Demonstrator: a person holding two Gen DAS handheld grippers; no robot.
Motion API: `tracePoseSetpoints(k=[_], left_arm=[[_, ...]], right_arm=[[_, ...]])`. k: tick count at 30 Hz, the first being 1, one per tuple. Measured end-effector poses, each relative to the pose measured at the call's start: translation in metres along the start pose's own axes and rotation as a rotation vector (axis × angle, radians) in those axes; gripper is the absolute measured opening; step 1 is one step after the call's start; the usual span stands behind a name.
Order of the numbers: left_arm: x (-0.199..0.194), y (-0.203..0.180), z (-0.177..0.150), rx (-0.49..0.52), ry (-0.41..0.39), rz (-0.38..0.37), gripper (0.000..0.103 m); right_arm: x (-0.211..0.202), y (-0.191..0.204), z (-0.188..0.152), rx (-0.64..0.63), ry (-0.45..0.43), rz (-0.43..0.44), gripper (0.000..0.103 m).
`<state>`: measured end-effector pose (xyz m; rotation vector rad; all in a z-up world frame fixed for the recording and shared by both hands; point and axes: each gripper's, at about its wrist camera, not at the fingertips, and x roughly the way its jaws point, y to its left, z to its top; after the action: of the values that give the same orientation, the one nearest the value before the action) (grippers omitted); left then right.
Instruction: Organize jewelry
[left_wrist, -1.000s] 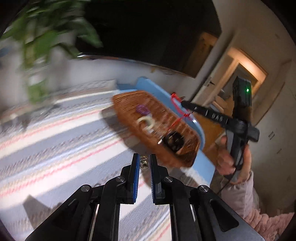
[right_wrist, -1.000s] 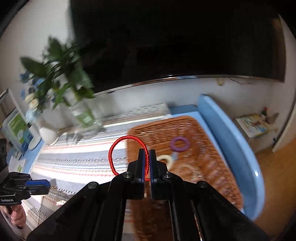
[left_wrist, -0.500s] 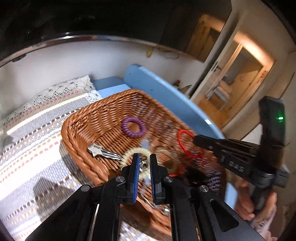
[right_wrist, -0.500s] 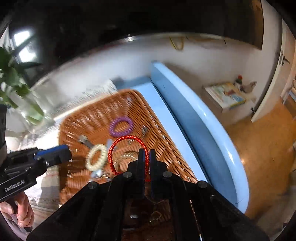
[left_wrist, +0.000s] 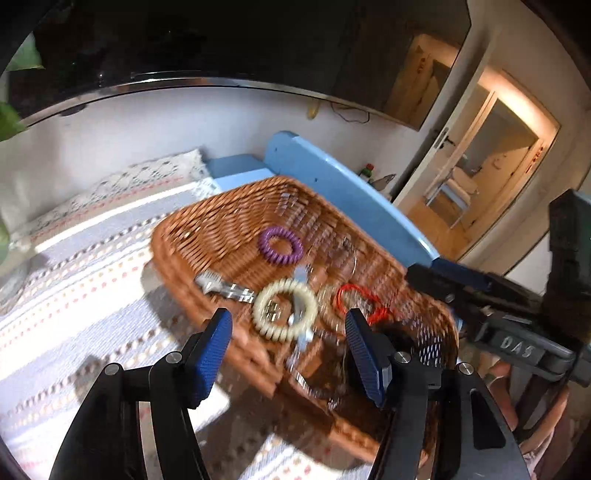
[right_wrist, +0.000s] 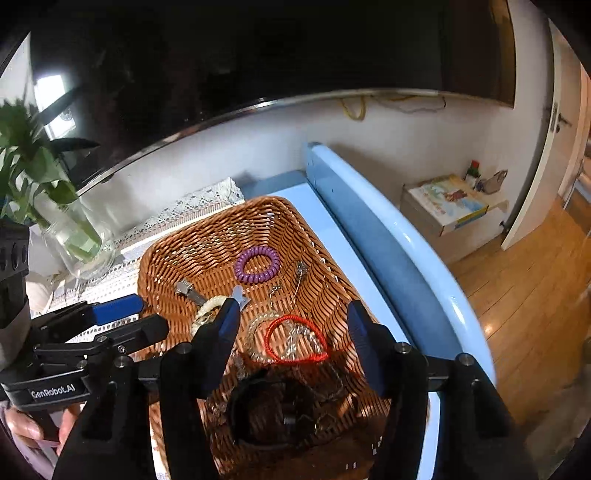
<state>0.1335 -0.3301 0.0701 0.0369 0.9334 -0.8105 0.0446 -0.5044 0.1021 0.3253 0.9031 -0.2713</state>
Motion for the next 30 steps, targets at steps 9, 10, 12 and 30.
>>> tracePoseSetpoints(k=[9,10,12,30], left_arm=[[-0.092,-0.038,-0.062,0.154,-0.205,0.329,0.065],[-0.100,-0.039,-0.069,0.151,-0.223,0.342,0.065],[-0.112,-0.040,-0.083,0.138,-0.246,0.363,0.065],[-0.117,0.006,-0.149,-0.029,-0.168,0.428,0.065]], right_arm=[[-0.062,0.032,-0.030,0.028,-0.051,0.038,0.063],[-0.068,0.038,-0.036,0.023,-0.057,0.035,0.063],[-0.079,0.049,-0.049,0.020,-0.063,0.031,0.063],[-0.080,0.068,-0.118,0.005,0.021,-0.030,0.063]])
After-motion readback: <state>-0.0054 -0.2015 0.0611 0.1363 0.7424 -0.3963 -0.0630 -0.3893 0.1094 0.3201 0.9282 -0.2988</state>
